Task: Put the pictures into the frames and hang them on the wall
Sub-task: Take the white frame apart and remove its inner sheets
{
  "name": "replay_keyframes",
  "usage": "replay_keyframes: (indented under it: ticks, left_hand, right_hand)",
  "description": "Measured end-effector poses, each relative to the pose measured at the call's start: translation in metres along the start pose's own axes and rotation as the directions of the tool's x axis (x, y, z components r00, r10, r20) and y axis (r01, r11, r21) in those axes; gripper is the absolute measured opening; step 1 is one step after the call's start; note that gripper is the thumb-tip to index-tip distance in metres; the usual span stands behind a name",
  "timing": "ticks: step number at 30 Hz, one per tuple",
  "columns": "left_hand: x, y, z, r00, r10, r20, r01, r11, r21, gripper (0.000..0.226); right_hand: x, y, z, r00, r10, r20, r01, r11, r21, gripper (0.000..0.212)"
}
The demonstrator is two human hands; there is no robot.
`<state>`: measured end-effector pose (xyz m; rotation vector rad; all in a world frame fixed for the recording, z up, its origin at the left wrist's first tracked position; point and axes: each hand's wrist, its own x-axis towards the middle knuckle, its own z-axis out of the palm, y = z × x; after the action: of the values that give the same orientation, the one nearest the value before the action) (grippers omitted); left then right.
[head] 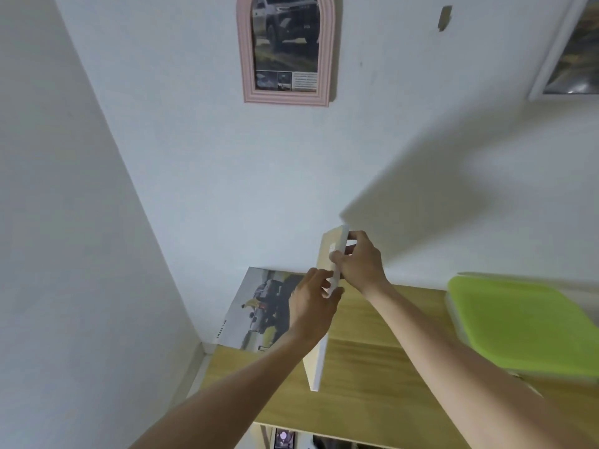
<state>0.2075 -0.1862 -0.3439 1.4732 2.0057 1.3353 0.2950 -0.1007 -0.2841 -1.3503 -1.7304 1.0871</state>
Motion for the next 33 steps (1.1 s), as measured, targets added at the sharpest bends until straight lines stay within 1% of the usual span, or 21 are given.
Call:
replay_keyframes:
  ticks: [1, 3, 4, 6, 8, 9, 10, 12, 13, 15, 17, 18, 20, 21, 23, 25, 27, 30, 31, 33]
  left_hand:
    - [-0.003, -0.004, 0.001, 0.999, 0.033, 0.033, -0.033, 0.999, 0.000, 0.023]
    - [-0.001, -0.014, 0.001, 0.990, 0.100, 0.102, -0.103, 0.994, 0.024, 0.030]
    - [0.002, -0.021, 0.000, 0.985, 0.130, 0.111, -0.134, 0.990, 0.036, 0.035]
    - [0.012, -0.039, -0.006, 0.987, 0.143, 0.068, -0.147, 0.987, 0.071, 0.045]
    - [0.024, -0.058, -0.017, 0.998, 0.065, 0.021, -0.067, 0.985, 0.157, 0.059]
    - [0.030, -0.066, -0.023, 1.000, -0.013, 0.010, 0.011, 0.981, 0.192, 0.066]
    - [0.035, -0.073, -0.030, 0.996, -0.093, 0.009, 0.089, 0.975, 0.202, 0.071]
    - [0.043, -0.089, -0.039, 0.971, -0.232, 0.062, 0.220, 0.963, 0.156, 0.075]
    - [0.045, -0.097, -0.040, 0.957, -0.270, 0.110, 0.252, 0.956, 0.150, 0.072]
    - [0.046, -0.109, -0.038, 0.936, -0.268, 0.228, 0.234, 0.958, 0.164, 0.062]
    - [0.044, -0.119, -0.032, 0.922, -0.260, 0.285, 0.236, 0.965, 0.118, 0.055]
    - [0.043, -0.121, -0.030, 0.914, -0.271, 0.302, 0.272, 0.961, 0.038, 0.054]
    - [0.041, -0.123, -0.024, 0.887, -0.327, 0.327, 0.376, 0.921, -0.100, 0.051]
    - [0.040, -0.123, -0.020, 0.866, -0.374, 0.333, 0.432, 0.893, -0.122, 0.045]
    - [0.038, -0.122, -0.008, 0.813, -0.473, 0.341, 0.540, 0.831, -0.136, 0.034]
    - [0.038, -0.123, 0.005, 0.755, -0.550, 0.357, 0.630, 0.759, -0.164, 0.028]
    - [0.041, -0.129, 0.018, 0.717, -0.599, 0.356, 0.680, 0.712, -0.175, 0.028]
    - [0.047, -0.139, 0.036, 0.709, -0.642, 0.291, 0.697, 0.702, -0.149, 0.030]
    - [0.049, -0.139, 0.040, 0.703, -0.661, 0.264, 0.705, 0.697, -0.130, 0.031]
    - [0.051, -0.145, 0.049, 0.696, -0.688, 0.205, 0.713, 0.695, -0.089, 0.034]
  right_hand:
    - [-0.001, 0.003, -0.001, 1.000, 0.008, -0.019, -0.008, 1.000, -0.010, 0.034]
    - [-0.002, 0.006, -0.004, 0.998, 0.061, -0.033, -0.059, 0.997, 0.049, 0.033]
    - [-0.001, 0.008, -0.006, 0.996, 0.091, -0.016, -0.089, 0.991, 0.099, 0.034]
    - [0.001, 0.015, -0.011, 0.991, 0.121, 0.053, -0.129, 0.973, 0.189, 0.039]
    - [0.000, 0.021, -0.018, 0.986, 0.125, 0.114, -0.149, 0.960, 0.236, 0.040]
    - [-0.001, 0.026, -0.022, 0.983, 0.124, 0.132, -0.153, 0.957, 0.245, 0.039]
    - [-0.003, 0.031, -0.027, 0.981, 0.127, 0.148, -0.161, 0.955, 0.249, 0.037]
    - [-0.003, 0.043, -0.034, 0.974, 0.159, 0.163, -0.199, 0.941, 0.274, 0.036]
    - [-0.002, 0.050, -0.037, 0.969, 0.183, 0.166, -0.224, 0.932, 0.286, 0.037]
    - [-0.001, 0.065, -0.042, 0.959, 0.235, 0.155, -0.273, 0.912, 0.305, 0.038]
    - [0.000, 0.079, -0.047, 0.948, 0.277, 0.156, -0.314, 0.892, 0.325, 0.039]
    - [0.001, 0.087, -0.049, 0.942, 0.298, 0.155, -0.334, 0.883, 0.330, 0.038]
    - [0.004, 0.102, -0.052, 0.931, 0.337, 0.143, -0.366, 0.866, 0.342, 0.033]
    - [0.007, 0.111, -0.054, 0.930, 0.347, 0.117, -0.366, 0.865, 0.344, 0.027]
    - [0.015, 0.129, -0.055, 0.931, 0.363, 0.029, -0.353, 0.881, 0.315, 0.018]
    - [0.021, 0.142, -0.054, 0.929, 0.370, -0.024, -0.357, 0.909, 0.217, 0.024]
    - [0.021, 0.152, -0.050, 0.927, 0.373, 0.038, -0.375, 0.917, 0.138, 0.030]
    - [0.020, 0.169, -0.043, 0.890, 0.401, 0.217, -0.410, 0.912, -0.003, 0.054]
    - [0.021, 0.178, -0.040, 0.881, 0.415, 0.228, -0.415, 0.908, -0.053, 0.059]
    - [0.024, 0.189, -0.034, 0.876, 0.440, 0.199, -0.424, 0.898, -0.119, 0.063]
